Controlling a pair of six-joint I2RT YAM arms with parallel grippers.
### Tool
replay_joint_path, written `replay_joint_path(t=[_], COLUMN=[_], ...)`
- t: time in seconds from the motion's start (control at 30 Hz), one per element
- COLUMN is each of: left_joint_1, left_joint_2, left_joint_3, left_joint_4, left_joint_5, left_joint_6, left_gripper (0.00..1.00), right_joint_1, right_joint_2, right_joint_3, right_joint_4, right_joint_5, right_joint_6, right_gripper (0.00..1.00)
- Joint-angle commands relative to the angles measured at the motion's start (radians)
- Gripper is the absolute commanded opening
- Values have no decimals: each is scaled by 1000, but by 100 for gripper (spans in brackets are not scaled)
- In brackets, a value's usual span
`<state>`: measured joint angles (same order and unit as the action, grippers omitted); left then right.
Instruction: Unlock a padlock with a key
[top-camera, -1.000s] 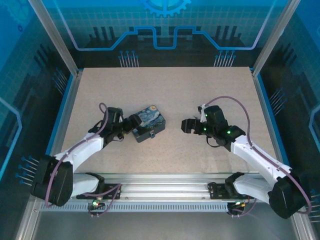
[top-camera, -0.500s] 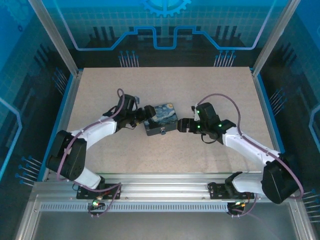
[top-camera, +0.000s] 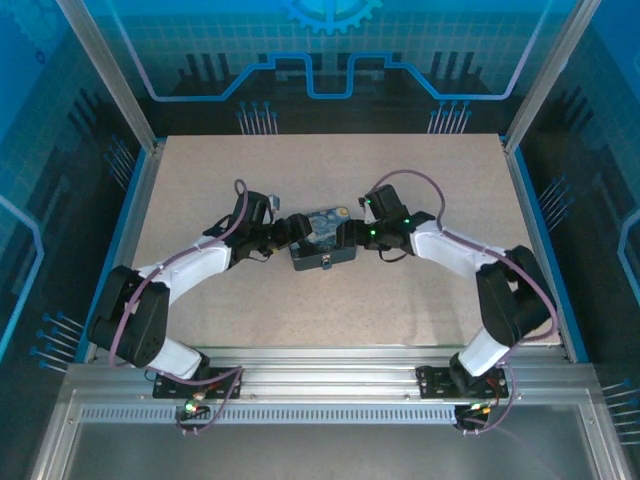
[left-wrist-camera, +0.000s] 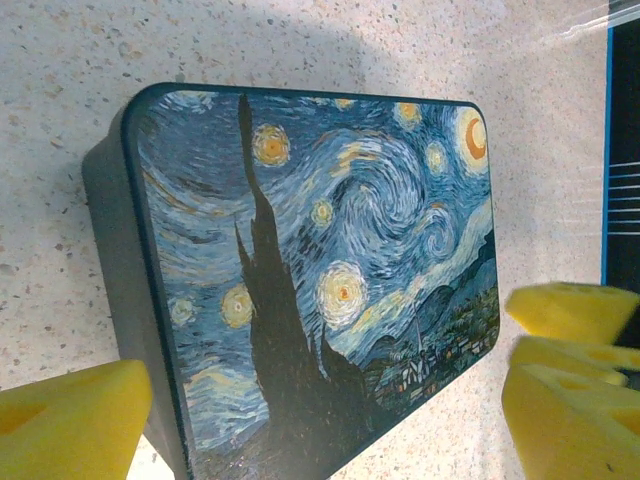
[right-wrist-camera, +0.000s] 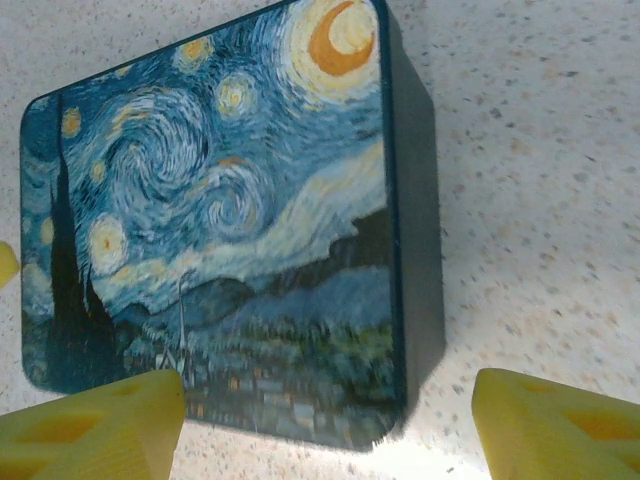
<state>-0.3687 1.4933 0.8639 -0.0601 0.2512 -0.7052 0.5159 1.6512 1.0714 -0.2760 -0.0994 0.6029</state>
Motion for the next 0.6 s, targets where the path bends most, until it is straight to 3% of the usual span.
replay_joint_path(t=[0.0, 0.33, 0.57], left_joint_1=[-6, -6, -6], left_joint_2=[36, 149, 93], left_joint_3=[23, 150, 80], left_joint_4=[18, -1, 12], left_joint_5=[34, 58, 34], left_joint_6=[3, 21, -4], left_gripper=[92, 92, 93], right_joint_1=[5, 62, 26], right_joint_2=[47, -1, -27], right_joint_3=[51, 5, 1], right_joint_4=[-1, -21, -74], right_joint_5=[-58, -46, 9], right_joint_6=[-3, 6, 6], right_gripper=[74, 71, 77])
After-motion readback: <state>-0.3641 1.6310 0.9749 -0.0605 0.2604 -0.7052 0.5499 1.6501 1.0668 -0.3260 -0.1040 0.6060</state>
